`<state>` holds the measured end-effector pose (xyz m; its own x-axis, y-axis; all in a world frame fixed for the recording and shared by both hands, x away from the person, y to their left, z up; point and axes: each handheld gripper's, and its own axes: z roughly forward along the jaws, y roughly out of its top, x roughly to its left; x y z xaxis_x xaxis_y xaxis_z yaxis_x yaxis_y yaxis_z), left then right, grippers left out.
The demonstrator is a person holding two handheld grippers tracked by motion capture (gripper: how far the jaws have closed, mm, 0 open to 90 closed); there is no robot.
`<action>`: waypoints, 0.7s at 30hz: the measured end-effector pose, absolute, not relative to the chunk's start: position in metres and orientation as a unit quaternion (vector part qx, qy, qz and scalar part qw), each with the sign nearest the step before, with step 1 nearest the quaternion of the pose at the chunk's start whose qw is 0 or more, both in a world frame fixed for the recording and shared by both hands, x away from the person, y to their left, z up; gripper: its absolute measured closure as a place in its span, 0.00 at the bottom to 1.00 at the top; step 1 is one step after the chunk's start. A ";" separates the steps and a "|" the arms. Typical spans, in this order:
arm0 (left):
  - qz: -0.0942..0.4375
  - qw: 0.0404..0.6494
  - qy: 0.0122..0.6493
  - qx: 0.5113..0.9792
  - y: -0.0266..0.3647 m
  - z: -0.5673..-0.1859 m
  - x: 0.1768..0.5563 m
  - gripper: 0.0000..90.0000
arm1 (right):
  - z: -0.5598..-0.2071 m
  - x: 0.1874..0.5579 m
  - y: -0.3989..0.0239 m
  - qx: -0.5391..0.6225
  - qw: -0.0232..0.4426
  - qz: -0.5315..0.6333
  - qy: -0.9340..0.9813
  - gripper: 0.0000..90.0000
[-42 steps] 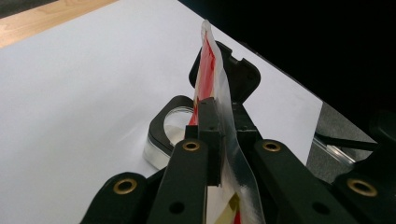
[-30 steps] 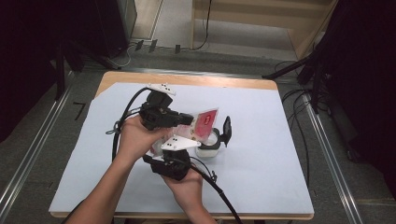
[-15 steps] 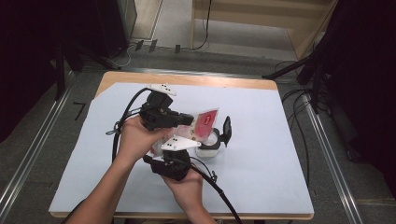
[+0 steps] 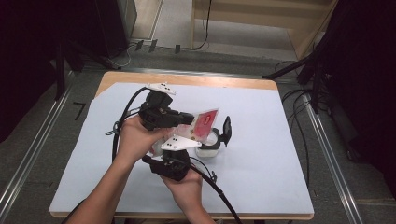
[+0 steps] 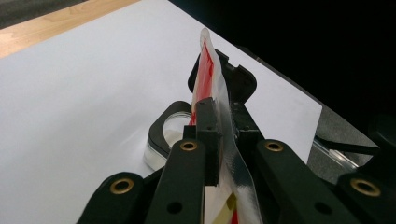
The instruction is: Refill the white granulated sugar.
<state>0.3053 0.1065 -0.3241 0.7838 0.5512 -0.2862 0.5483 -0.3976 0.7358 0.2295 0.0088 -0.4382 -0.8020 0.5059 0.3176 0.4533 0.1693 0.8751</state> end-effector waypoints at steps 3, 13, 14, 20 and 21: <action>0.000 0.437 0.329 0.837 0.106 -0.325 0.306 0.96 | -0.439 0.230 0.008 0.318 0.023 0.562 0.763 0.70; 0.001 0.439 0.329 0.836 0.105 -0.325 0.306 0.96 | -0.439 0.230 0.009 0.319 0.024 0.563 0.762 0.70; 0.001 0.438 0.328 0.837 0.105 -0.324 0.306 0.96 | -0.439 0.230 0.009 0.319 0.024 0.563 0.762 0.70; 0.002 0.439 0.326 0.837 0.104 -0.325 0.306 0.96 | -0.439 0.230 0.009 0.319 0.026 0.563 0.762 0.70; 0.002 0.439 0.326 0.837 0.104 -0.325 0.306 0.96 | -0.439 0.229 0.009 0.319 0.028 0.563 0.762 0.70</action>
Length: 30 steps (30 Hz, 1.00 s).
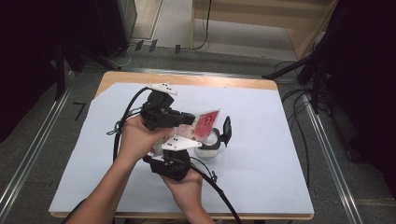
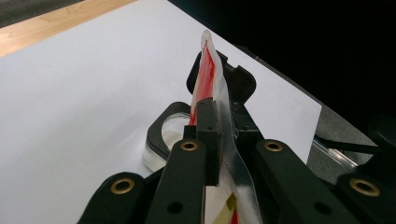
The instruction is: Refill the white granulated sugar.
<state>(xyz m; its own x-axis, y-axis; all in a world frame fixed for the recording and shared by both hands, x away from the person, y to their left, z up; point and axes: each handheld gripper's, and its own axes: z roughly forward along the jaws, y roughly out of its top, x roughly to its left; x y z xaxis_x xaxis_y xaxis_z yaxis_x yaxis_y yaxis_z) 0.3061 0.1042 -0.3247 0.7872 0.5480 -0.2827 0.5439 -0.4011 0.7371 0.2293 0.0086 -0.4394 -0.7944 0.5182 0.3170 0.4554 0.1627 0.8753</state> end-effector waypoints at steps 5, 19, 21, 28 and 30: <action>0.002 0.438 0.325 0.838 0.102 -0.325 0.306 0.96 | -0.440 0.230 0.008 0.320 0.028 0.562 0.762 0.70; 0.001 0.438 0.323 0.839 0.103 -0.325 0.306 0.96 | -0.440 0.229 0.008 0.320 0.031 0.563 0.761 0.70; 0.000 0.438 0.324 0.838 0.103 -0.325 0.306 0.96 | -0.440 0.229 0.008 0.320 0.032 0.562 0.762 0.70; 0.001 0.439 0.324 0.838 0.103 -0.325 0.306 0.96 | -0.440 0.229 0.008 0.320 0.031 0.562 0.762 0.70; 0.002 0.438 0.324 0.839 0.102 -0.325 0.306 0.96 | -0.440 0.229 0.008 0.321 0.032 0.563 0.761 0.70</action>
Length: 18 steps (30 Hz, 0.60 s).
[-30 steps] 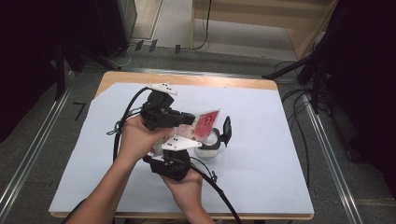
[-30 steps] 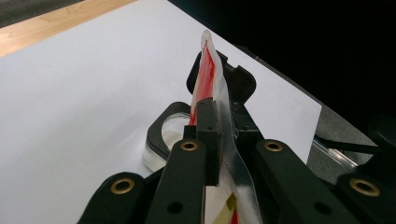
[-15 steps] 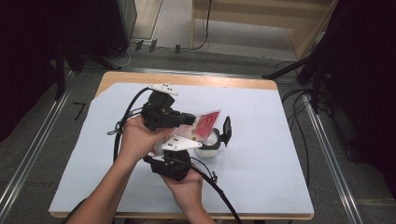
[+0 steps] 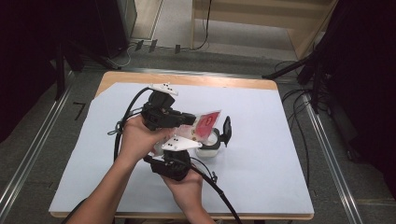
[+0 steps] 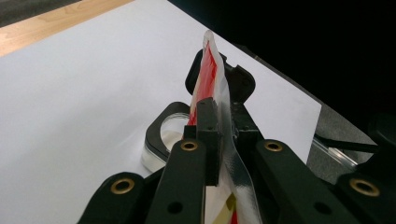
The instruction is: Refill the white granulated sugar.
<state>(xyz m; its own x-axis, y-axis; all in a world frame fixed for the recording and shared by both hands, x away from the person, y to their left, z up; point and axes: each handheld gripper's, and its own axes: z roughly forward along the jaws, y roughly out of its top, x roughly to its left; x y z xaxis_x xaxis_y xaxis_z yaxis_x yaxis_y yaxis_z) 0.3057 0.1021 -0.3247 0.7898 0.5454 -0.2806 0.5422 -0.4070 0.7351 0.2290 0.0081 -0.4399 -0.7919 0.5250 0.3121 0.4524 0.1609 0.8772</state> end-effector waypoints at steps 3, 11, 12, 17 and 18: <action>0.001 0.438 0.324 0.838 0.102 -0.324 0.306 0.96 | -0.440 0.229 0.008 0.321 0.031 0.563 0.761 0.70; 0.002 0.438 0.324 0.839 0.102 -0.324 0.305 0.96 | -0.439 0.229 0.008 0.323 0.032 0.564 0.760 0.70; 0.001 0.438 0.324 0.839 0.102 -0.324 0.305 0.96 | -0.439 0.229 0.008 0.324 0.032 0.564 0.759 0.70; 0.002 0.438 0.324 0.839 0.101 -0.324 0.305 0.96 | -0.439 0.229 0.009 0.324 0.034 0.564 0.759 0.70; 0.002 0.437 0.323 0.840 0.101 -0.324 0.305 0.96 | -0.439 0.229 0.009 0.324 0.034 0.564 0.759 0.71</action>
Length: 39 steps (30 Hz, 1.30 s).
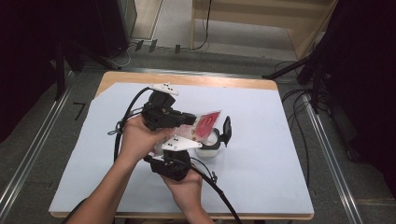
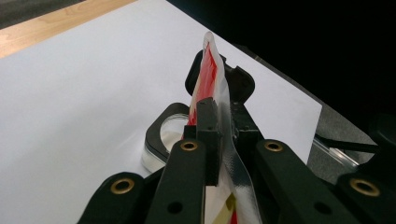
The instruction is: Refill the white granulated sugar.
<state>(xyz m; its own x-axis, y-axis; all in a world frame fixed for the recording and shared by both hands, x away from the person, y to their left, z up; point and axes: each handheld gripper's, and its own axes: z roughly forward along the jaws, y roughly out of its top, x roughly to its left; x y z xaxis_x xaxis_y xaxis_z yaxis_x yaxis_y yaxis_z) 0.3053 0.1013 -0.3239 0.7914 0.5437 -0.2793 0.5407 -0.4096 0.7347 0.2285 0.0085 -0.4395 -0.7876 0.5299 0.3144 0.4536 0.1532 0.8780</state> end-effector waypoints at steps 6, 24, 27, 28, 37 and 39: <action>0.003 0.439 0.321 0.839 0.100 -0.324 0.305 0.96 | -0.440 0.228 0.008 0.325 0.036 0.565 0.757 0.71; 0.002 0.438 0.320 0.840 0.098 -0.323 0.305 0.96 | -0.439 0.227 0.007 0.327 0.040 0.565 0.757 0.71; 0.001 0.442 0.317 0.839 0.098 -0.323 0.305 0.96 | -0.438 0.227 0.006 0.328 0.042 0.565 0.756 0.71; 0.001 0.442 0.317 0.839 0.098 -0.323 0.305 0.96 | -0.438 0.227 0.006 0.328 0.042 0.565 0.756 0.71; 0.000 0.439 0.316 0.841 0.095 -0.323 0.306 0.96 | -0.438 0.227 0.005 0.330 0.043 0.563 0.757 0.71; 0.000 0.439 0.315 0.841 0.095 -0.323 0.306 0.96 | -0.438 0.227 0.005 0.331 0.045 0.563 0.756 0.71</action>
<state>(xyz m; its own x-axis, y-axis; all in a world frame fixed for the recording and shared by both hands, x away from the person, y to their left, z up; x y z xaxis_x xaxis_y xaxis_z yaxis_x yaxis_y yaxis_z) 0.3063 0.0949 -0.3228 0.8014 0.5300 -0.2774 0.5305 -0.4155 0.7388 0.2266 0.0048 -0.4379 -0.7772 0.5503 0.3050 0.4501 0.1476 0.8807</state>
